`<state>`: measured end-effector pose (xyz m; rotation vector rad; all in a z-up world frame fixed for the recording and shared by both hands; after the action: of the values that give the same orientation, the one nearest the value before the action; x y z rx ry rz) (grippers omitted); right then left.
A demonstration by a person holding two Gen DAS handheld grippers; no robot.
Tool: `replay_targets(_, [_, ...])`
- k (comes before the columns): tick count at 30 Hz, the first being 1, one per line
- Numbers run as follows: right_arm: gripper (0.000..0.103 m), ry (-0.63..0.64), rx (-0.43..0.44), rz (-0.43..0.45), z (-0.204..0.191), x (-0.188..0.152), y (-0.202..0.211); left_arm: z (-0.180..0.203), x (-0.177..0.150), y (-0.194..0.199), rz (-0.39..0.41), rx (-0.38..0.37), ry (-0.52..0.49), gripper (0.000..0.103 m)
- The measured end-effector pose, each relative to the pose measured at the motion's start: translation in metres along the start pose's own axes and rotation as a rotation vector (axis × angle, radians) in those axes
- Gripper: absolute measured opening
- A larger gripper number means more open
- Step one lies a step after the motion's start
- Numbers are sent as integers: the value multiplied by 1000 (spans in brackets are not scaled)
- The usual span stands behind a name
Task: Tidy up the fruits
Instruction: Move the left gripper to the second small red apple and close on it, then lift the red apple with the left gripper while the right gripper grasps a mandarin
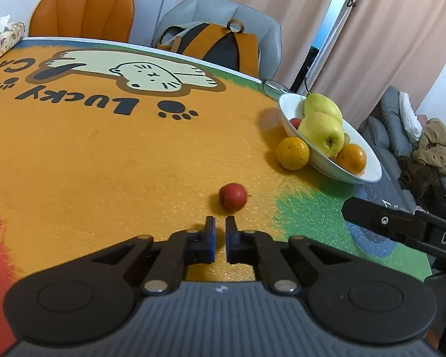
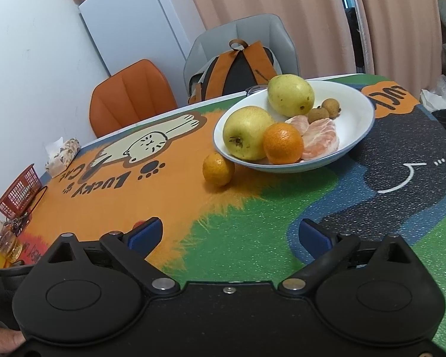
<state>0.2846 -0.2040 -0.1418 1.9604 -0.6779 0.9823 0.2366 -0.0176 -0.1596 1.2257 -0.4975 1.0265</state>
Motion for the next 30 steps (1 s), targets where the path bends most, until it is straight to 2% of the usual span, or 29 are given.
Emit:
replay_targets(7, [99,11,12,-14,-8,-1,-12,-7,9,0,11,-10,16,1])
replay_targets(12, [99,11,17,-17,-10,0,-19,-5,13,-1,-4,-28,14,7])
replay_targets(13, [99,9,16,-16,-10,0,-20,-3,15,-1,-4,-37,11,10])
replay_targets(15, [99,6,13,-21,-9,0,-22,-1,15,-2,-11,-37,10,24])
replay_targets(16, [99,3,12,-22,-8,0,-23,-1,16,-3,-14,-31,10,40])
replay_targets(17, [99,1,11,-22,-7,1,-24,0,16,-3,-8,-30,10,51])
replay_targets(18, [99,-1,10,-21,-6,1,-25,2,17,-3,4,-32,7,54])
replay_targets(30, [99,-25,-7,-26,11,3,-29,22,14,-27,9,-32,-21,53])
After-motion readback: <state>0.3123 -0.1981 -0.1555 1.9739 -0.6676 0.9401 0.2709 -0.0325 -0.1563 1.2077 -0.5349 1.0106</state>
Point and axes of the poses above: each gripper's, at about its wrist camera, not at the fingertips, and y roughly against the way its jaws point, z to its right, x to its top, the point moved 10 cm from there along -y, roughly the way its jaws point, and after that the axes turned 11 degrees about z, right-handed, at the moved point
